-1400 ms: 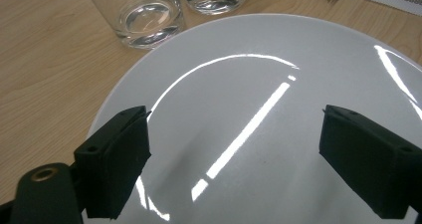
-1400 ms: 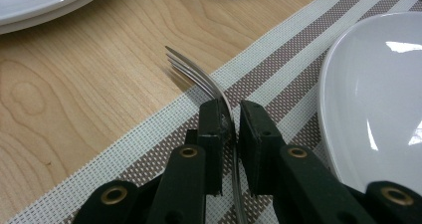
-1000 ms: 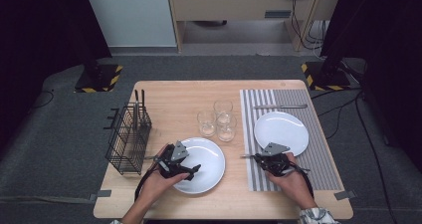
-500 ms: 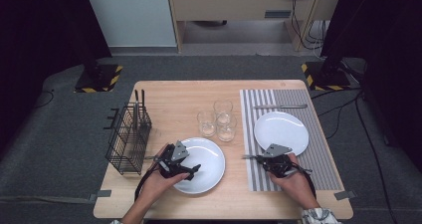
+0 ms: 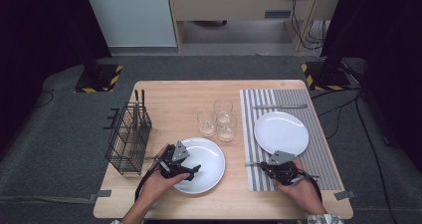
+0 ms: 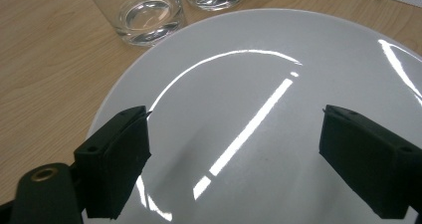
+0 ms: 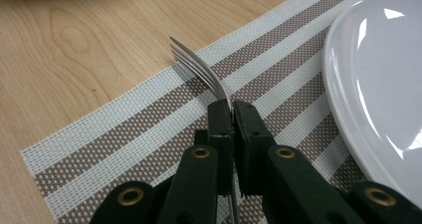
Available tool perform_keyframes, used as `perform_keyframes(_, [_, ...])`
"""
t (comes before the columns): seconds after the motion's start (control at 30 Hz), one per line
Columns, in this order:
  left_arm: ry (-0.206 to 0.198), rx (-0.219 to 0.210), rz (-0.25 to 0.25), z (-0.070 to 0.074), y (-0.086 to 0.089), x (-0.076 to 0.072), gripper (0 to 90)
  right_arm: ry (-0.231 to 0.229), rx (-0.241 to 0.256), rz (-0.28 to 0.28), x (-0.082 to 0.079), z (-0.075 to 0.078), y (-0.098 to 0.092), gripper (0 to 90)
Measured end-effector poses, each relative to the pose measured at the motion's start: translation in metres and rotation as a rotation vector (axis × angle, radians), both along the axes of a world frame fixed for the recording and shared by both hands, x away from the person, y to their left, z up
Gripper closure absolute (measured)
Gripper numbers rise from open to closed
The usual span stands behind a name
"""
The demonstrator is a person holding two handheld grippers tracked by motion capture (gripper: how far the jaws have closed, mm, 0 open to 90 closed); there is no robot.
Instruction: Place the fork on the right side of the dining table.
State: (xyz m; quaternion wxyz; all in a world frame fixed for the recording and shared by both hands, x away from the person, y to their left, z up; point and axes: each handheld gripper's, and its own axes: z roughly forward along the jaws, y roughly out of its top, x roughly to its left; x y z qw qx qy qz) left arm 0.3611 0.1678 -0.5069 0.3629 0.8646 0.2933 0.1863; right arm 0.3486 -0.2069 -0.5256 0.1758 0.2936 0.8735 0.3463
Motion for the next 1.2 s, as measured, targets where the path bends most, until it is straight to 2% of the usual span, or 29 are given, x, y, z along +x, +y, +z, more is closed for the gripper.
perform_keyframes(0.1, [0.003, 0.000, -0.003, 0.000, -0.001, 0.000, 11.8, -0.003, 0.014, 0.013, -0.001, 0.000, 0.002, 65.3])
perform_keyframes(0.2, [0.005, 0.002, -0.005, -0.001, -0.001, 0.000, 11.8, -0.039, 0.034, 0.014, -0.002, 0.004, 0.006, 55.7])
perform_keyframes(0.4, [-0.003, 0.005, -0.005, 0.000, 0.000, 0.000, 12.1, -0.085, 0.049, -0.019, 0.000, 0.009, 0.010, 53.7])
perform_keyframes(0.5, [-0.004, 0.008, -0.004, 0.000, -0.001, 0.000, 12.8, -0.090, 0.060, -0.034, 0.002, 0.011, 0.009, 48.0])
perform_keyframes(0.63, [-0.004, 0.009, -0.002, 0.000, -0.001, 0.000, 12.8, -0.084, 0.072, -0.026, 0.003, 0.011, 0.011, 61.2])
perform_keyframes(0.8, [-0.002, 0.008, -0.001, 0.000, -0.001, 0.000, 12.8, -0.077, 0.041, -0.015, 0.004, 0.008, 0.015, 75.9])
perform_keyframes(0.93, [0.007, 0.015, -0.001, -0.002, -0.001, 0.000, 12.9, -0.076, 0.033, -0.033, 0.005, 0.008, 0.013, 77.3])
perform_keyframes(1.2, [0.009, 0.013, 0.001, -0.002, -0.001, 0.000, 13.2, -0.068, 0.036, -0.033, 0.006, 0.008, 0.012, 83.7])
